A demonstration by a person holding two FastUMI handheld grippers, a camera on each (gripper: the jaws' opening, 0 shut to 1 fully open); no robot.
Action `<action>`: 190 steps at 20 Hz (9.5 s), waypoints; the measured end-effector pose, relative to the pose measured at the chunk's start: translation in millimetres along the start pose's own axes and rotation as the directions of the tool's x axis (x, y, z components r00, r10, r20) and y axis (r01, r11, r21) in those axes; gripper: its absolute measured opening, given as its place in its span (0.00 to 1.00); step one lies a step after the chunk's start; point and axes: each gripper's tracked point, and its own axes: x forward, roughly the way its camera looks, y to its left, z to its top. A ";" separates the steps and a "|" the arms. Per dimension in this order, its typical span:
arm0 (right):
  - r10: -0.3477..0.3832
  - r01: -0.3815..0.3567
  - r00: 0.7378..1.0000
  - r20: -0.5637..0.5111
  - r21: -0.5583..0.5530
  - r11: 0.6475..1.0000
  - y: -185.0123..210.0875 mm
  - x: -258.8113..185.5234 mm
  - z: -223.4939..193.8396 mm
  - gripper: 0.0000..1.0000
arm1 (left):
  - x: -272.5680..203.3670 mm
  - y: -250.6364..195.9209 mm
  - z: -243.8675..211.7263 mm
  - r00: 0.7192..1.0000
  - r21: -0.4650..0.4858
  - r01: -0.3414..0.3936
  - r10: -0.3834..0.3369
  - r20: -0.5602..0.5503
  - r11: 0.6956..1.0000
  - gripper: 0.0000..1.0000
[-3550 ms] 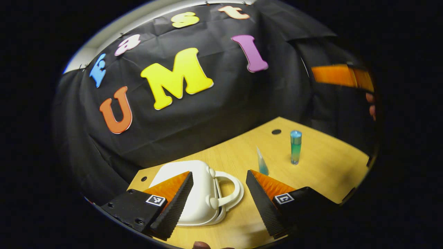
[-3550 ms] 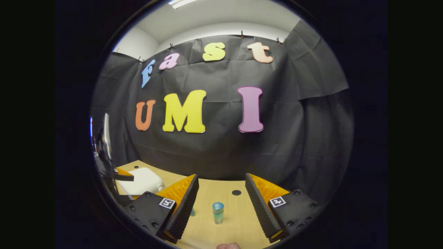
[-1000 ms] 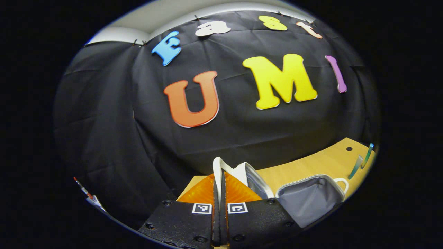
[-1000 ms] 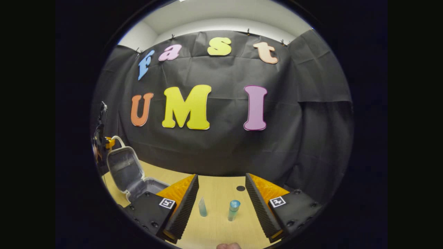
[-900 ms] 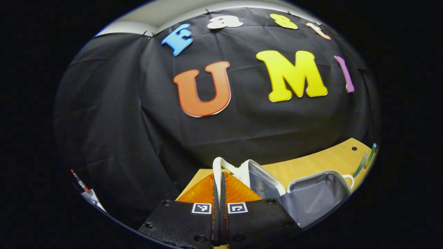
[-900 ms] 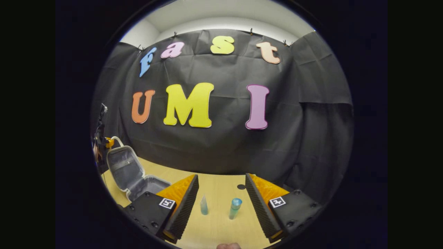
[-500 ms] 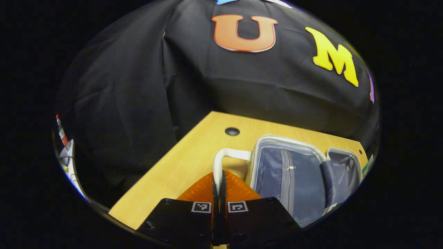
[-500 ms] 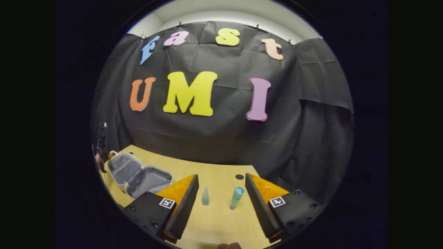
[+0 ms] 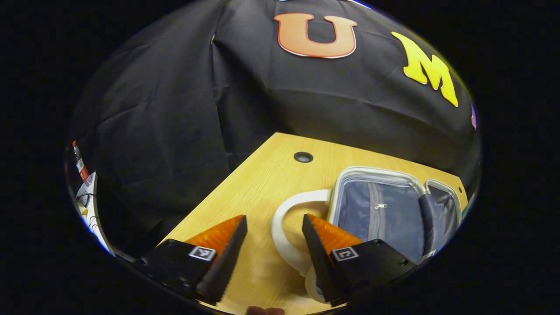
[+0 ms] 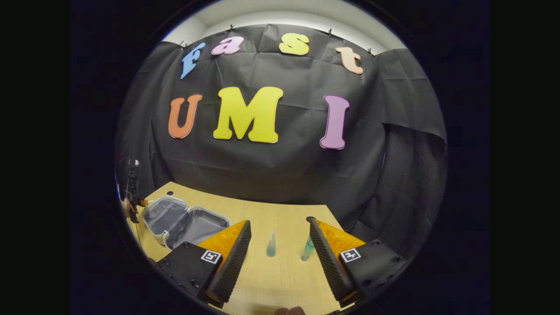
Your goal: First open the suitcase, pack the skin care products into it, and then close the suitcase.
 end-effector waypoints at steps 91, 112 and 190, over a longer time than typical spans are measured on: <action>0.348 -0.258 0.894 -0.283 0.312 0.914 -54.1 70.0 -94.0 0.34 | -102.7 -319.0 -152.7 0.835 0.173 0.312 -0.182 -0.518 0.934 0.40; 0.502 -0.446 0.811 -0.300 0.238 0.863 45.0 42.6 -67.3 0.34 | -119.6 -311.1 -108.5 0.803 -0.125 0.253 -0.280 -0.526 0.959 0.80; 0.351 -0.329 0.839 -0.416 0.125 0.936 151.9 26.1 -52.0 0.78 | 53.8 -5.2 -40.1 0.920 -0.154 0.209 -0.248 -0.304 0.966 0.22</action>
